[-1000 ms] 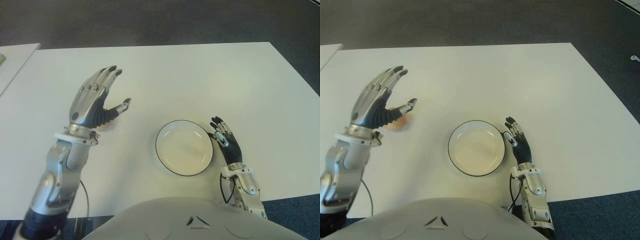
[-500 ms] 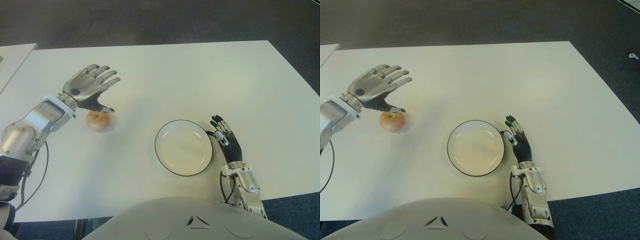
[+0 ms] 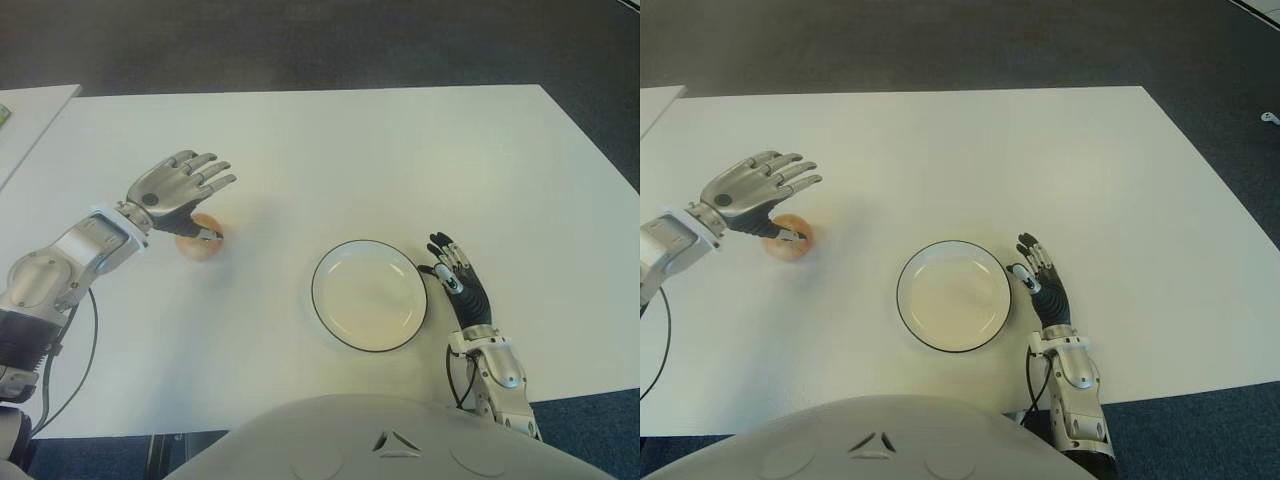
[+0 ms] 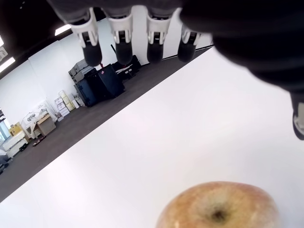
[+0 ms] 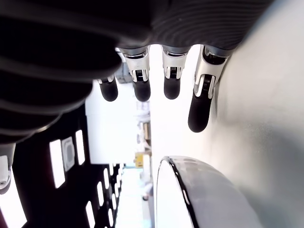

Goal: Put the apples into the plate.

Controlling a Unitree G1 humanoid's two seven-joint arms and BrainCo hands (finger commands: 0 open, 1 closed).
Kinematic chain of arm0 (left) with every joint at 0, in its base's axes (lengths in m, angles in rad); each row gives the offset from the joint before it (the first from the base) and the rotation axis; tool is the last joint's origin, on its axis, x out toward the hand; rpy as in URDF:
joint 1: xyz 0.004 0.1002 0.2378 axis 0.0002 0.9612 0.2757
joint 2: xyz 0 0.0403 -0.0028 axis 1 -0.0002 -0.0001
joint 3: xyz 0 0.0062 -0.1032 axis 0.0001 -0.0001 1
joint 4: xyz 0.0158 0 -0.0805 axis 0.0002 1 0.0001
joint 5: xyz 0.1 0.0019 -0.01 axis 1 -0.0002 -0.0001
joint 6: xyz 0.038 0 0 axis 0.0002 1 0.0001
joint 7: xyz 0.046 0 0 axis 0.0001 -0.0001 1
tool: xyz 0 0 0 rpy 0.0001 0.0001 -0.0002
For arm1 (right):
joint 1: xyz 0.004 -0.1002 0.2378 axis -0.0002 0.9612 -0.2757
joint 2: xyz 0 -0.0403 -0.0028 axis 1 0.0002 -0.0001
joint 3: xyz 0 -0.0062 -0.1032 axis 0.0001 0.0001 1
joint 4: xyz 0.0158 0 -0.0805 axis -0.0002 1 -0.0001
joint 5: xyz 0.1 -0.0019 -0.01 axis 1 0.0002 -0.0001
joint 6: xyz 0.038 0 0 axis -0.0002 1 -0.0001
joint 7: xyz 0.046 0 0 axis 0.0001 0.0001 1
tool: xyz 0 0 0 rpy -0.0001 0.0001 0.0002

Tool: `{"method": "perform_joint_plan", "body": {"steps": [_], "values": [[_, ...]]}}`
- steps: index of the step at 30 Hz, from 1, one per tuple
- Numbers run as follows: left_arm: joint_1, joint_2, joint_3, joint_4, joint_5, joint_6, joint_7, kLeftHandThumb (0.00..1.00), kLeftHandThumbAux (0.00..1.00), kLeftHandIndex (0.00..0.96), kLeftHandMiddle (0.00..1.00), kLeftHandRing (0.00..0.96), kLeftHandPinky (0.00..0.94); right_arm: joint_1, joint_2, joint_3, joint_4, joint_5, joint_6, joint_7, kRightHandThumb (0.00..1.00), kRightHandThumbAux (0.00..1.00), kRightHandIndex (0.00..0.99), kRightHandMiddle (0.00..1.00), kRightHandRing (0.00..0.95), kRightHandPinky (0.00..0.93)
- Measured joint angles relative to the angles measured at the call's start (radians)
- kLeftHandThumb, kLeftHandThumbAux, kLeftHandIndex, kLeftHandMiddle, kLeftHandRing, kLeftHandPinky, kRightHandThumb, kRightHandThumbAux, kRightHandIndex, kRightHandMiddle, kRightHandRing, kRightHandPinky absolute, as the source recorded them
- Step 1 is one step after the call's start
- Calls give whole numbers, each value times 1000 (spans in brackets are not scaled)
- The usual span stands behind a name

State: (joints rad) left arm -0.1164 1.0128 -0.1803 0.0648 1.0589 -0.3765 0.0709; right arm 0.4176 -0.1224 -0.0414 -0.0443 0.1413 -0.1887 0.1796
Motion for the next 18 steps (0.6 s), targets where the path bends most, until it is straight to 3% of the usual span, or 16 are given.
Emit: {"method": "perform_joint_plan", "body": {"steps": [18], "values": [[8,-15,-19,86,-72,-11,-6,289,376,45,0,0,7,0,-2,-4,0,-18,0,-6,101,426,0,0,0,0]]}}
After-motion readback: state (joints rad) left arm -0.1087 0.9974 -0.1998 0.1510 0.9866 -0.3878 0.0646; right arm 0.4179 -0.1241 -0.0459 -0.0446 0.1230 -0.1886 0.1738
